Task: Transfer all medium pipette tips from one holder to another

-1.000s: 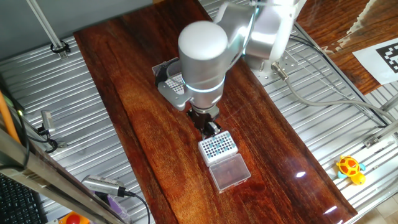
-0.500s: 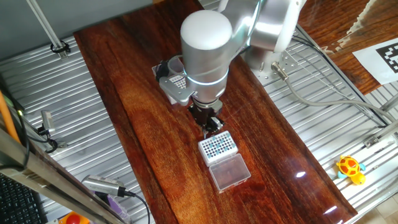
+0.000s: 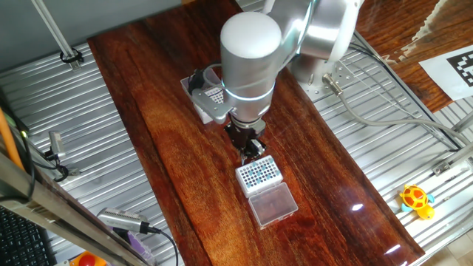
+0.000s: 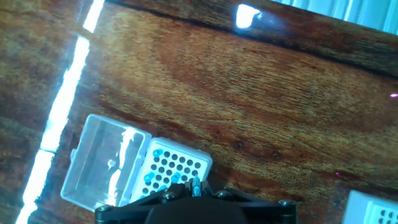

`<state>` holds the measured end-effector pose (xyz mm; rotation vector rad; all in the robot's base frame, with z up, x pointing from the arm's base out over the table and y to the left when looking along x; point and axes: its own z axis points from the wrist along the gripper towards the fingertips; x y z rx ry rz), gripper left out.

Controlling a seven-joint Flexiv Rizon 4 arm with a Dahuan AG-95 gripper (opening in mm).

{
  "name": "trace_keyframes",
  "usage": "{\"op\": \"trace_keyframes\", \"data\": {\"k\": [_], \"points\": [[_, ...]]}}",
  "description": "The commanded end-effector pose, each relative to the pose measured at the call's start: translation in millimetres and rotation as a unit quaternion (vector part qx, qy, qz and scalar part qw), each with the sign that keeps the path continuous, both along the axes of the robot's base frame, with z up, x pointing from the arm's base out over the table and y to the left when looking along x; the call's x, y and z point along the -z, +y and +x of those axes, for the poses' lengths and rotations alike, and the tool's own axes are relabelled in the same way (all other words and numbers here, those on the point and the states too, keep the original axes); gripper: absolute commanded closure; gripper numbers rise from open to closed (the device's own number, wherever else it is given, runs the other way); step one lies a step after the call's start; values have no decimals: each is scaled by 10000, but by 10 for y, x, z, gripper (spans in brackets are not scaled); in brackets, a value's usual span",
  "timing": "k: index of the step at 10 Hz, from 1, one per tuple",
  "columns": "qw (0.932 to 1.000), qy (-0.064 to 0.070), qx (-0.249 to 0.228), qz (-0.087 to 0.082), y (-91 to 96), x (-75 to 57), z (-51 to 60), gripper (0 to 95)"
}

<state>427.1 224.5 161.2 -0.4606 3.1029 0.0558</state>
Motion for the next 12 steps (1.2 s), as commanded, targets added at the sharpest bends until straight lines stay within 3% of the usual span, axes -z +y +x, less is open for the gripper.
{"op": "trace_keyframes", "data": {"k": [1, 3, 5, 8, 10, 11, 12], "points": [[9974, -16, -713, 97, -621, 8, 0, 950], [9961, -3, -871, 103, -819, 10, 2, 950], [9964, -31, -842, 63, -819, 10, 2, 950], [9993, -12, -347, -99, -819, 10, 2, 950], [9988, -17, -483, -116, -1092, 32, -19, 950], [9974, -27, -712, -47, -1458, 42, -78, 950], [9966, -22, -826, -53, -1625, 36, -144, 950]]}}
